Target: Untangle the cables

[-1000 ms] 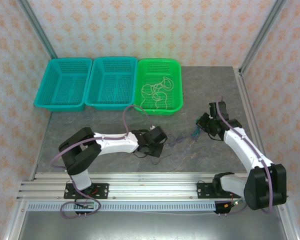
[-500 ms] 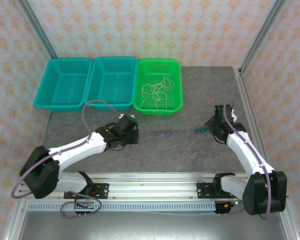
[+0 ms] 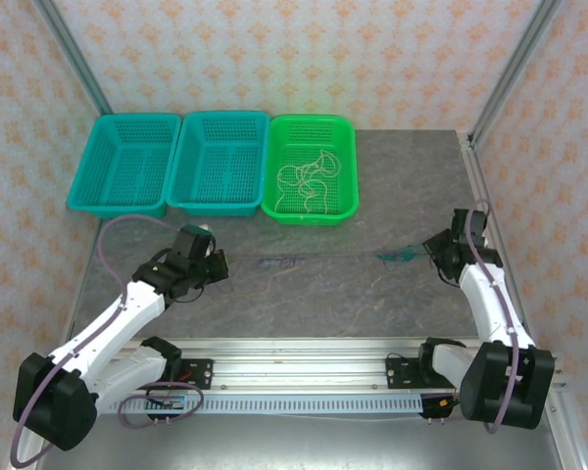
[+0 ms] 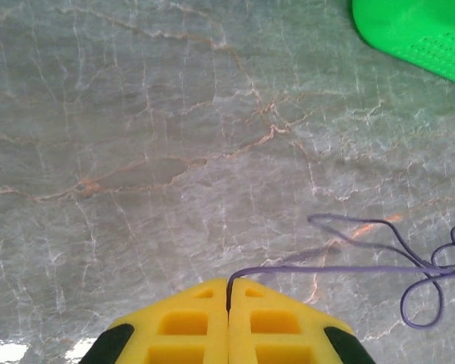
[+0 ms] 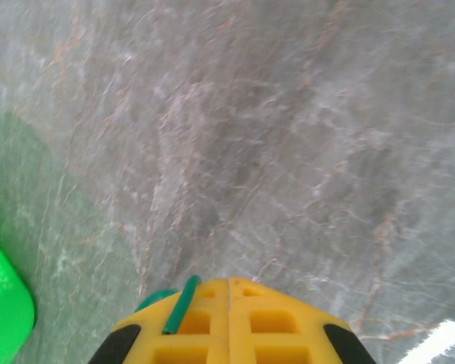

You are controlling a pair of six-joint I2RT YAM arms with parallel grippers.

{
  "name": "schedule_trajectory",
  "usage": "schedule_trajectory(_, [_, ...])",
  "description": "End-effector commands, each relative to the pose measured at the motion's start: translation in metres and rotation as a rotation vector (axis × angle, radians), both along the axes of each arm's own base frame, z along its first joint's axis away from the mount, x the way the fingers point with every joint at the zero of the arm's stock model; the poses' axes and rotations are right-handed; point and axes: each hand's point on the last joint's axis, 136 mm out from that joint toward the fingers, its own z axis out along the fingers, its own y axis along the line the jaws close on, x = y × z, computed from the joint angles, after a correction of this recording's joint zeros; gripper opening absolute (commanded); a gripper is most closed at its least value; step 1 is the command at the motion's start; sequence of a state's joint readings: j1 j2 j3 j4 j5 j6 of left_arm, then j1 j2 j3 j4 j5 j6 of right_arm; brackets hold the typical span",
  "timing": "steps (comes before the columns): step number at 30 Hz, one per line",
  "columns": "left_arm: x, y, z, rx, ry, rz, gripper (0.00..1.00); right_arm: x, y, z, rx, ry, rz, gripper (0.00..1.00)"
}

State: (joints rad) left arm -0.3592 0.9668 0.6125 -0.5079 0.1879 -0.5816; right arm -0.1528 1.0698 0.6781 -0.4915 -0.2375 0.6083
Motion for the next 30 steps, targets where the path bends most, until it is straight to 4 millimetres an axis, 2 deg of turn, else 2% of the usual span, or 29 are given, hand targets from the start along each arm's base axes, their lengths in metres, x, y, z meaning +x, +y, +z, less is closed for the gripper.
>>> schedule_trajectory(1, [-0.005, -0.004, -0.017, -0.017, 0.041, -0.050, 0.00, 0.007, 0.041, -0.019, 0.016, -0.027, 0.176, 0.01])
schedule_trajectory(3, [-0.001, -0.011, -0.023, -0.027, 0.053, -0.062, 0.00, 0.002, 0.066, -0.035, 0.004, -0.008, 0.245, 0.08])
schedule_trajectory(5, [0.001, -0.006, -0.028, 0.013, 0.078, -0.048, 0.00, -0.005, 0.069, -0.045, -0.009, 0.014, 0.235, 0.11])
schedule_trajectory(7, [0.000, 0.000, -0.031, 0.046, 0.092, -0.034, 0.00, -0.007, 0.067, -0.042, -0.022, 0.002, 0.235, 0.23])
schedule_trajectory(9, [0.000, 0.000, -0.030, 0.044, 0.085, -0.034, 0.00, -0.003, 0.069, -0.022, -0.069, -0.043, 0.293, 0.39])
schedule_trajectory(11, [0.000, -0.001, -0.030, 0.039, 0.081, -0.037, 0.00, 0.003, 0.080, 0.005, -0.154, -0.115, 0.408, 0.47])
schedule_trajectory(13, [-0.001, 0.000, -0.030, 0.042, 0.086, -0.036, 0.00, 0.008, 0.099, 0.028, -0.248, -0.198, 0.540, 0.50])
schedule_trajectory(16, [-0.001, 0.000, -0.030, 0.044, 0.081, -0.035, 0.00, 0.010, 0.142, 0.052, -0.357, -0.338, 0.759, 0.53])
schedule_trajectory(18, [-0.001, 0.000, -0.030, 0.041, 0.077, -0.035, 0.00, 0.006, 0.184, 0.058, -0.418, -0.421, 0.963, 0.55])
schedule_trajectory(21, [-0.001, 0.000, -0.028, 0.039, 0.071, -0.033, 0.00, -0.001, 0.229, 0.050, -0.535, -0.429, 1.217, 0.59])
schedule_trajectory(23, [-0.002, 0.001, -0.026, 0.048, 0.072, -0.031, 0.00, 0.001, 0.243, 0.039, -0.613, -0.390, 1.316, 0.63])
schedule_trajectory(26, [-0.004, 0.004, -0.024, 0.057, 0.071, -0.025, 0.00, 0.009, 0.254, 0.021, -0.655, -0.328, 1.394, 0.81])
schedule_trajectory(30, [-0.007, 0.007, -0.025, 0.065, 0.073, -0.020, 0.00, 0.013, 0.253, 0.019, -0.615, -0.312, 1.328, 0.84])
